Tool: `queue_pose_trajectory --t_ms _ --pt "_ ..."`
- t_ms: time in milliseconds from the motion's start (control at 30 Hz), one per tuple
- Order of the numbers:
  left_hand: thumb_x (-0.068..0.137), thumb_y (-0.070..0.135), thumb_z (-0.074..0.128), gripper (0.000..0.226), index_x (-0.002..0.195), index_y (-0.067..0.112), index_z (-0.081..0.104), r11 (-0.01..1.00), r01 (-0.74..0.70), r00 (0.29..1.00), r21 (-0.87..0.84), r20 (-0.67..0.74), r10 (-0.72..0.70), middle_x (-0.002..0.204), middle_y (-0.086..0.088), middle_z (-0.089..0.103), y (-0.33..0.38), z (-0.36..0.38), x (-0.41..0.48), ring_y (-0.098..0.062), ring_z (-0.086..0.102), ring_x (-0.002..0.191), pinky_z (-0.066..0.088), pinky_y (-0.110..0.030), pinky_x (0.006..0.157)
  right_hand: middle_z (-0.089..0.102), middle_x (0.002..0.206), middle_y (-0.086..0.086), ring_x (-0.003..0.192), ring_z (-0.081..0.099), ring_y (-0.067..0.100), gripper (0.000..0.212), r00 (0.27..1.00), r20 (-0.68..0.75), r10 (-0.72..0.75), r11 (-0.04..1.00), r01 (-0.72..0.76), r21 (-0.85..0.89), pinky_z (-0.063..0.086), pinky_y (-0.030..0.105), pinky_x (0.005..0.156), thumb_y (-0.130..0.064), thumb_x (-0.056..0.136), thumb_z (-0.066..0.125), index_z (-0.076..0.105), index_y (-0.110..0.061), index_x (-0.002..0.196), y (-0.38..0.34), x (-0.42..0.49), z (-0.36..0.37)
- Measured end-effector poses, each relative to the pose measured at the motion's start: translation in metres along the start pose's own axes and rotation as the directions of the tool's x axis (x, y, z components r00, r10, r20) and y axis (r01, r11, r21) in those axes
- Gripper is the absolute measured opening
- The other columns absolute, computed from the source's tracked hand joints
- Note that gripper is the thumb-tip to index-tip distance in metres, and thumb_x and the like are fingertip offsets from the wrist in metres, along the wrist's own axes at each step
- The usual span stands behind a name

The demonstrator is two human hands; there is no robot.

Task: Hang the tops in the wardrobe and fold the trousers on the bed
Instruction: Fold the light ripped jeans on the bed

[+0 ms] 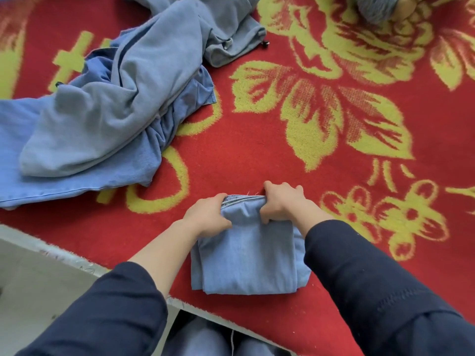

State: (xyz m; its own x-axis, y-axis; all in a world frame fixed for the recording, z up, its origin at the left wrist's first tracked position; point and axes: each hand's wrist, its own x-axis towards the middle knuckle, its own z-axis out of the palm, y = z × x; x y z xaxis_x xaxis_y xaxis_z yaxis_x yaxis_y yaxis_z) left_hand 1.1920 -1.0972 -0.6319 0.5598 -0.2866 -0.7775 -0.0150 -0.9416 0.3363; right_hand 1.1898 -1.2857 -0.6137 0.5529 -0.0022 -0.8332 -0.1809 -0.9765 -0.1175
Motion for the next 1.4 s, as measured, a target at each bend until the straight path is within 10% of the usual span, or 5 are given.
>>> queue_pose_trajectory --t_ms 167,300,400,833,1400 --pt "0.073 0.025 0.060 0.044 0.114 0.030 0.048 0.996 -0.023 0.988 0.083 -0.149 0.036 0.116 0.004 0.042 -0.001 0.021 -0.037 -0.022 0.037 0.114 0.036 -0.036 0.085 0.051 0.092 0.000 0.103 0.036 0.024 0.011 0.984 -0.098 -0.147 0.979 0.131 -0.159 0.027 0.053 0.099 -0.018 0.070 0.056 0.054 -0.021 0.080 -0.001 -0.032 0.013" --pt "0.070 0.020 0.064 0.034 0.097 0.026 0.044 0.978 -0.181 0.956 0.099 -0.215 0.199 0.142 0.003 0.039 -0.001 0.023 -0.083 -0.023 0.027 0.137 0.032 -0.039 0.100 0.050 0.077 -0.005 0.094 0.053 0.023 0.010 0.897 -0.186 -0.402 0.907 0.362 -0.217 0.037 0.033 0.074 -0.015 0.072 0.053 0.049 -0.023 0.075 0.001 -0.078 0.022" --pt "0.069 0.017 0.062 0.030 0.086 0.024 0.040 0.990 -0.134 0.977 -0.052 -0.172 0.123 0.080 0.003 0.054 0.002 0.013 -0.133 -0.025 0.052 0.082 0.036 -0.033 0.061 0.041 0.059 -0.005 0.066 0.046 0.026 0.021 0.854 -0.157 -0.497 0.848 0.438 -0.298 0.027 0.028 0.047 -0.016 0.070 0.057 0.038 -0.021 0.064 -0.012 -0.121 0.015" --pt "0.071 0.008 0.055 0.063 0.126 0.034 0.039 0.935 0.089 0.783 -0.342 -0.556 -0.278 0.106 -0.002 0.062 -0.073 -0.001 -0.373 -0.026 0.059 0.092 0.049 -0.036 0.073 0.045 0.063 -0.004 0.068 0.045 0.024 0.024 0.555 -0.076 -0.828 0.501 0.674 -0.542 0.032 0.029 0.055 -0.021 0.072 0.058 0.036 -0.021 0.061 -0.194 -0.264 -0.020" --pt "0.069 0.020 0.066 0.030 0.098 0.029 0.064 0.795 0.235 0.507 -0.559 -0.627 -0.591 0.087 0.006 0.060 -0.329 0.085 -0.628 -0.021 0.060 0.086 0.052 -0.036 0.073 0.056 0.074 -0.002 0.074 0.058 0.025 0.014 0.345 0.231 -0.910 0.099 0.721 -0.686 0.044 0.031 0.059 -0.030 0.073 0.066 0.054 -0.023 0.076 -0.528 -0.410 0.136"
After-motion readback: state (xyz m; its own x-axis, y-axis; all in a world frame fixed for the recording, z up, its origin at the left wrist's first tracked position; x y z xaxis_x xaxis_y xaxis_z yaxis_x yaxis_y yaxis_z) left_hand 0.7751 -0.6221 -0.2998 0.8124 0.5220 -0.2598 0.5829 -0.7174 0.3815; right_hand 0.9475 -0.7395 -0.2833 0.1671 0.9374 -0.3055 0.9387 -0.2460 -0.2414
